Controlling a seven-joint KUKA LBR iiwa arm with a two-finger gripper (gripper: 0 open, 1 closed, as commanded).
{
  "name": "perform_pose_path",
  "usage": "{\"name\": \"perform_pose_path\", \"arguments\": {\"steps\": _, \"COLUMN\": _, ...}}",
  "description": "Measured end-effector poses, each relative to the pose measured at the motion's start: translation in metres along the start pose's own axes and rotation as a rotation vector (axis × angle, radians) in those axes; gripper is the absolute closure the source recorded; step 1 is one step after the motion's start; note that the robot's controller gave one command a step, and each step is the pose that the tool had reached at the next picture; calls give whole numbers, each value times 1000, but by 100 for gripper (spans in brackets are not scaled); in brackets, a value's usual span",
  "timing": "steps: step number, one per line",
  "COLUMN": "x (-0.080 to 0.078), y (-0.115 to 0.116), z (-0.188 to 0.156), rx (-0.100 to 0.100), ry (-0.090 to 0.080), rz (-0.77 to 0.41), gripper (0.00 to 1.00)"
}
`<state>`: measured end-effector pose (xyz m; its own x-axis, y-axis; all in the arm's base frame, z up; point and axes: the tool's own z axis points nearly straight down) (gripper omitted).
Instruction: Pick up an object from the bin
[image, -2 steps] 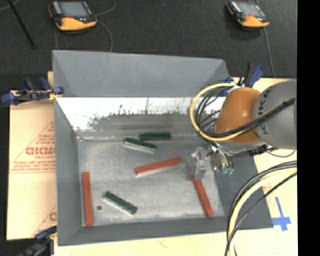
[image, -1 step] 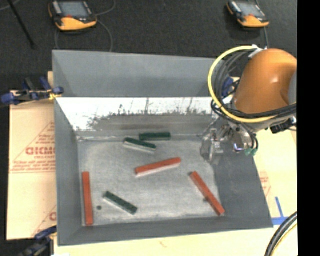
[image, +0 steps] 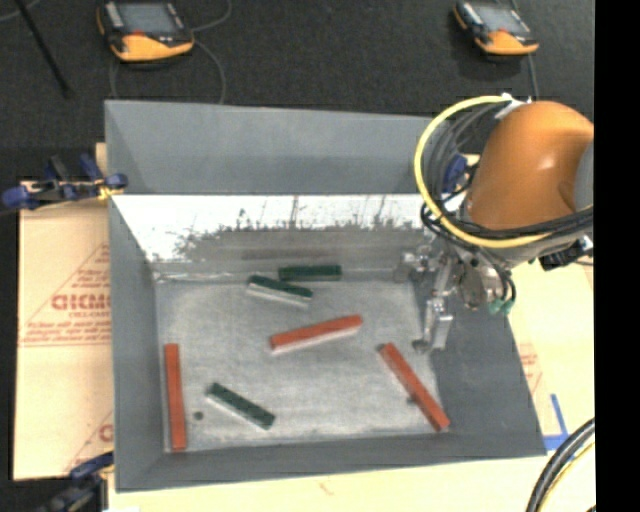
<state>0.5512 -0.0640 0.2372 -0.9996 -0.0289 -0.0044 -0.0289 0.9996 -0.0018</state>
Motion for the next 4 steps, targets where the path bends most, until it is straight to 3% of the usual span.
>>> {"name": "perform_pose_path", "arguments": {"steps": 1, "x": -89, "y": 98, "z": 126, "rx": -4, "ry": 2, "rz": -139, "gripper": 0}}
{"name": "perform_pose_path", "arguments": {"steps": 2, "x": -15, "y": 97, "z": 166, "rx": -2, "ry": 10, "rz": -192, "gripper": 0}}
{"name": "perform_pose_path", "arguments": {"steps": 3, "x": -18, "y": 97, "z": 164, "rx": -1, "ry": 1, "rz": -194, "gripper": 100}}
{"name": "perform_pose_path", "arguments": {"steps": 4, "x": -39, "y": 108, "z": 12, "rx": 0, "ry": -8, "rz": -507, "gripper": 100}}
